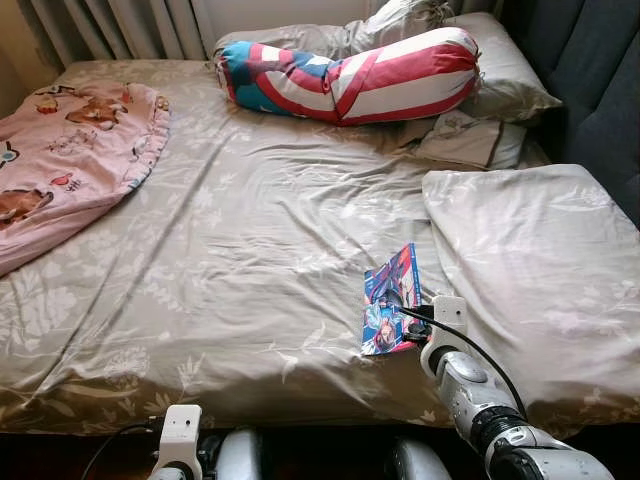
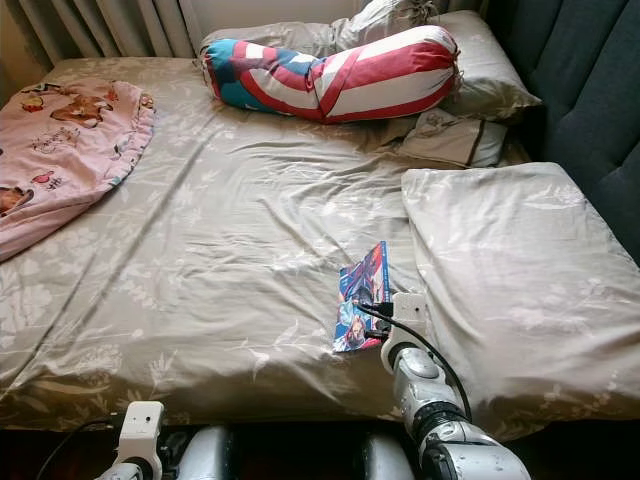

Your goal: Clean up the room

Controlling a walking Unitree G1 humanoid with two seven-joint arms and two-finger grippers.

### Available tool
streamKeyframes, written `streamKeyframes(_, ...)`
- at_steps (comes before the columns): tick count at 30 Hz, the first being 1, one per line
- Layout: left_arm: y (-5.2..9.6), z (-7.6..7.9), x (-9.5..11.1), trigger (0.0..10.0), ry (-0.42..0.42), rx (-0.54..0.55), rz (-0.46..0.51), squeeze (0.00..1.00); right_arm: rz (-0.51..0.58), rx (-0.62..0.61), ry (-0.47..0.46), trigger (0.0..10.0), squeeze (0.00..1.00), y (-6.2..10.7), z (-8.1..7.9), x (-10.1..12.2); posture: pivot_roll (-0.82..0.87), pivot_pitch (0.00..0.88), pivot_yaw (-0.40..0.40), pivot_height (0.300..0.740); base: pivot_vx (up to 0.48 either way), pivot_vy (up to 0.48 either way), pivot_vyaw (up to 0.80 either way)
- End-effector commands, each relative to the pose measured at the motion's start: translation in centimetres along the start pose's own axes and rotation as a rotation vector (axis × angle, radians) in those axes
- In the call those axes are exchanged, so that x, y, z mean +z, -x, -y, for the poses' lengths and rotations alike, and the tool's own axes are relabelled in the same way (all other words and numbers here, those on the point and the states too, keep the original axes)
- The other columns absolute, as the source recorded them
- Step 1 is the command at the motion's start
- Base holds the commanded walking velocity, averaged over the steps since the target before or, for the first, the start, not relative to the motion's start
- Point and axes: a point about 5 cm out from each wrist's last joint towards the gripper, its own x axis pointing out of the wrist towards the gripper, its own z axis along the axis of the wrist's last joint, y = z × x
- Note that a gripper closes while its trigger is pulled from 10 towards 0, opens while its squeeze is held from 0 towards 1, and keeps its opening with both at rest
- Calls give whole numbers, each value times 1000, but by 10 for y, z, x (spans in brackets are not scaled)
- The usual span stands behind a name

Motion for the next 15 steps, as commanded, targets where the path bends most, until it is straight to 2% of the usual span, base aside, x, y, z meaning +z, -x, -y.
streamKeyframes(1,4,-3,-15,10000,-8,-2,-62,0,19,-19,3,10000,0,0,5,2,2,97,2,613,0,0,0)
streamKeyframes(15,4,-2,-15,10000,-8,-1,-64,0,25,-44,29,10000,0,0,10,5,3,99,2,613,0,0,0)
